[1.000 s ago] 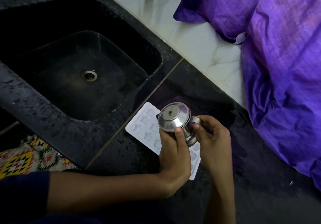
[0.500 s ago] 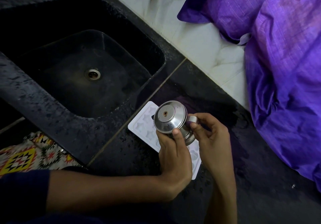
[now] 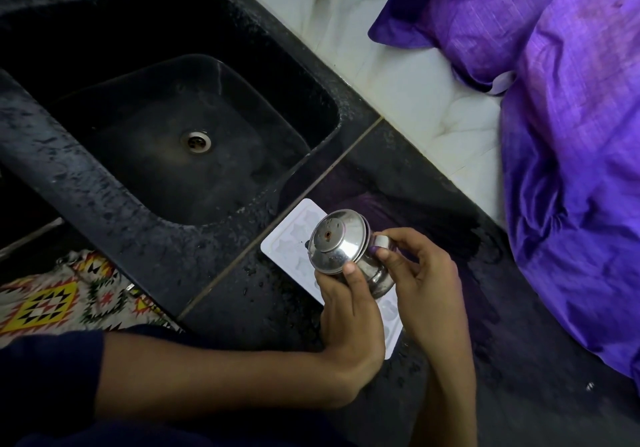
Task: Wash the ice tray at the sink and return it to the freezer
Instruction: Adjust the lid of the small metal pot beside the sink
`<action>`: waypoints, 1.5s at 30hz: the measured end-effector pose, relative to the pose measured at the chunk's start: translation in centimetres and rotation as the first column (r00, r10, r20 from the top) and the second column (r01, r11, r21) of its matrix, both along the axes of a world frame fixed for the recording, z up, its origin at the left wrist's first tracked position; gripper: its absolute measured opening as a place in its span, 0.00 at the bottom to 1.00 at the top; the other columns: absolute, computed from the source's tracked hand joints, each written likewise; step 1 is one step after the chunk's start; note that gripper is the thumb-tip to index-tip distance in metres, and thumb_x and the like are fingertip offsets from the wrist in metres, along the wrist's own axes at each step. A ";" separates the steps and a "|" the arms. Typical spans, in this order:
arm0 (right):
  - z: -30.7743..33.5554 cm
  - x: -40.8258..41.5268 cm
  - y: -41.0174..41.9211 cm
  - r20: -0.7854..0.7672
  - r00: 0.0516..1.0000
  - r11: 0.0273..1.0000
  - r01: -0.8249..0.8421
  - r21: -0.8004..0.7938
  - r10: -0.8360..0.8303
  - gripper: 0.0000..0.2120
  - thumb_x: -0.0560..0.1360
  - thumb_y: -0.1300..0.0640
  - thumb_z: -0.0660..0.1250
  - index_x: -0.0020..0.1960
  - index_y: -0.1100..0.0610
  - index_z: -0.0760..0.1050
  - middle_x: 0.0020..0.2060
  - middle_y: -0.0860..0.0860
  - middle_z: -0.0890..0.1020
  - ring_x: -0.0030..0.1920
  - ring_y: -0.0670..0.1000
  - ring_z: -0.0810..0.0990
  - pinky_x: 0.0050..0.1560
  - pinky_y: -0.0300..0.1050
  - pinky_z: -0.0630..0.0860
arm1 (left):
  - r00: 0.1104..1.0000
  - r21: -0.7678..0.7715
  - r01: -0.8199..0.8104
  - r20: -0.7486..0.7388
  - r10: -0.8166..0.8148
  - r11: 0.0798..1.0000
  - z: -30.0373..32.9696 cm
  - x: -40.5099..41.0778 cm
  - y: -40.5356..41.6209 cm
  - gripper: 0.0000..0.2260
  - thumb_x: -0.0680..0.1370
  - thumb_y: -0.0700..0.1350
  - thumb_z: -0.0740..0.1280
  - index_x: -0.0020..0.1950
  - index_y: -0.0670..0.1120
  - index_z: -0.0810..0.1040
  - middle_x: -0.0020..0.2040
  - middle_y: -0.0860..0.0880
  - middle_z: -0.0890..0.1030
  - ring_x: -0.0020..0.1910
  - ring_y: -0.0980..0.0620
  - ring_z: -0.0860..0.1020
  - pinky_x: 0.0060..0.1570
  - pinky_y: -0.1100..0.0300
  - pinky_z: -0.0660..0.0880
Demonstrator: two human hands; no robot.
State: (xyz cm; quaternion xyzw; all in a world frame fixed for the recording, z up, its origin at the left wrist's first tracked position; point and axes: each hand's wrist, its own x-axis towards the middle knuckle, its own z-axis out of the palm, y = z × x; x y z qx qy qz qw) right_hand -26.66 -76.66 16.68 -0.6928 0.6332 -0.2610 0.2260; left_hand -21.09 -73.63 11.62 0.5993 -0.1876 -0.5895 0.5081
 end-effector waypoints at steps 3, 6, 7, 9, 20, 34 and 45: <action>0.0 -0.2 0.1 0.008 1.000 1.000 0.005 -0.002 -0.005 0.11 0.74 0.61 0.66 0.42 0.44 0.77 0.41 0.40 0.81 0.42 0.42 0.80 0.43 0.41 0.79 | 1.000 0.007 0.011 0.002 -0.011 1.000 0.0 0.0 0.1 0.22 0.81 0.54 0.47 0.75 0.55 0.52 0.73 0.53 0.67 0.68 0.53 0.69 0.60 0.64 0.62; 0.0 -0.2 0.2 0.012 1.000 1.000 0.002 -0.002 -0.002 0.11 0.74 0.61 0.66 0.42 0.44 0.77 0.41 0.39 0.81 0.42 0.41 0.80 0.44 0.40 0.78 | 1.000 0.000 0.009 0.002 -0.009 1.000 0.1 0.0 0.2 0.22 0.81 0.54 0.47 0.76 0.55 0.52 0.73 0.53 0.66 0.69 0.53 0.68 0.59 0.65 0.61; 0.0 -0.2 0.2 0.017 1.000 1.000 0.004 -0.002 -0.004 0.10 0.74 0.60 0.66 0.43 0.45 0.77 0.41 0.40 0.81 0.42 0.42 0.80 0.44 0.40 0.78 | 1.000 -0.005 0.005 0.002 -0.005 1.000 0.0 -0.1 0.2 0.22 0.81 0.54 0.47 0.76 0.55 0.52 0.73 0.53 0.67 0.69 0.53 0.68 0.59 0.65 0.62; 0.0 -0.2 0.2 0.027 1.000 1.000 0.012 -0.001 -0.012 0.11 0.74 0.60 0.67 0.42 0.44 0.77 0.41 0.40 0.81 0.42 0.43 0.80 0.44 0.42 0.78 | 1.000 -0.007 0.006 0.003 -0.006 1.000 0.0 -0.1 0.2 0.22 0.81 0.54 0.47 0.76 0.55 0.52 0.72 0.53 0.68 0.68 0.53 0.69 0.60 0.63 0.63; -0.1 -0.6 0.3 0.140 0.990 1.000 0.024 0.004 -0.024 0.11 0.75 0.63 0.66 0.46 0.47 0.79 0.40 0.39 0.83 0.44 0.42 0.81 0.45 0.37 0.78 | 1.000 -0.086 0.010 0.027 -0.008 0.996 -0.4 -0.3 0.3 0.23 0.81 0.56 0.49 0.76 0.59 0.51 0.73 0.55 0.66 0.69 0.55 0.67 0.68 0.58 0.63; -0.6 -1.0 -0.2 0.257 0.965 0.996 0.067 -0.060 -0.049 0.16 0.76 0.69 0.62 0.46 0.47 0.76 0.42 0.42 0.82 0.43 0.44 0.82 0.41 0.33 0.77 | 0.996 -0.220 -0.027 0.080 0.046 0.975 0.2 0.1 -0.7 0.30 0.73 0.60 0.54 0.75 0.56 0.54 0.62 0.68 0.70 0.56 0.76 0.70 0.57 0.77 0.63; -1.1 -1.7 -2.2 0.549 0.818 0.970 0.237 -0.052 -0.170 0.15 0.77 0.70 0.61 0.45 0.50 0.77 0.40 0.45 0.83 0.43 0.44 0.82 0.44 0.35 0.79 | 0.991 -0.361 0.055 0.135 -0.006 0.931 1.6 0.8 -3.9 0.29 0.74 0.58 0.64 0.73 0.57 0.59 0.65 0.62 0.73 0.62 0.66 0.72 0.63 0.65 0.70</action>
